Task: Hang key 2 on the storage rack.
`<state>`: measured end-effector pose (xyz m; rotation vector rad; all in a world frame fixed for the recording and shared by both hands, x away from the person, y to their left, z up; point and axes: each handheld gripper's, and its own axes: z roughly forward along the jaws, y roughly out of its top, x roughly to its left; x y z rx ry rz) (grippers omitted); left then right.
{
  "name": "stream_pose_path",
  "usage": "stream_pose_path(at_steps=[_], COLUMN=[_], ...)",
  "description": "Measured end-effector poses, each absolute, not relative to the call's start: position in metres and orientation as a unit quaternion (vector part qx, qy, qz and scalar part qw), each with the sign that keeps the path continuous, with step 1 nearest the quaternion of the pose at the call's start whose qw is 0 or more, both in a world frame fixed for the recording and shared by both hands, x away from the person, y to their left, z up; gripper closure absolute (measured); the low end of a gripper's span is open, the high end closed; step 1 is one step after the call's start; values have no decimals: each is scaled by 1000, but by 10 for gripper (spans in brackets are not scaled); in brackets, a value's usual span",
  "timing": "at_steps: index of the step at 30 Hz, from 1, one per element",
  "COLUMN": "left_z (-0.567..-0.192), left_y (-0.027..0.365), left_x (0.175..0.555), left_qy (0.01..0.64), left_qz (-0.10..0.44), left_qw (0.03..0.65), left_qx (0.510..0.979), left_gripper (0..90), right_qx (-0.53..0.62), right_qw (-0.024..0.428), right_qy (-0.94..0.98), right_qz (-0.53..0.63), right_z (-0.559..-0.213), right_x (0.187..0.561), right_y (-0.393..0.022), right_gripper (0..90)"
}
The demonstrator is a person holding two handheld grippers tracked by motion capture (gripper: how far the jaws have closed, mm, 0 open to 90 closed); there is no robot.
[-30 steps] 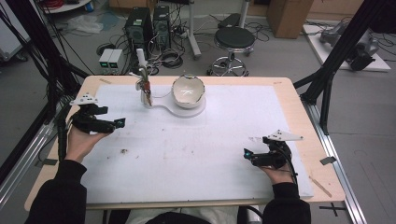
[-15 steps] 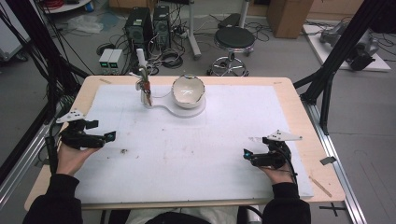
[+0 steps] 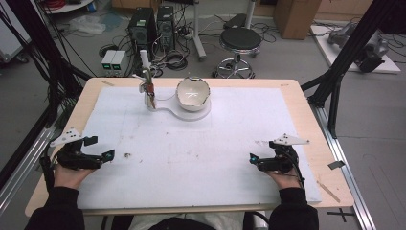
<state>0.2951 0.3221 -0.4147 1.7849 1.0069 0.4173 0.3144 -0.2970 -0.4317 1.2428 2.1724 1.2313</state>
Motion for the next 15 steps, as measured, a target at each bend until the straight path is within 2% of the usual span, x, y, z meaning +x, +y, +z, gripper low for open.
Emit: stream_pose_path(at_steps=[15], left_z=[-425], left_y=[326], left_x=[281], left_qy=[400], left_qz=[156], left_qw=[527], left_qx=[733], left_gripper=[17], right_qx=[434], right_qw=[176], right_qy=[768], right_qz=[437], right_z=[-433], right_x=[314], right_y=[-297], right_gripper=[7])
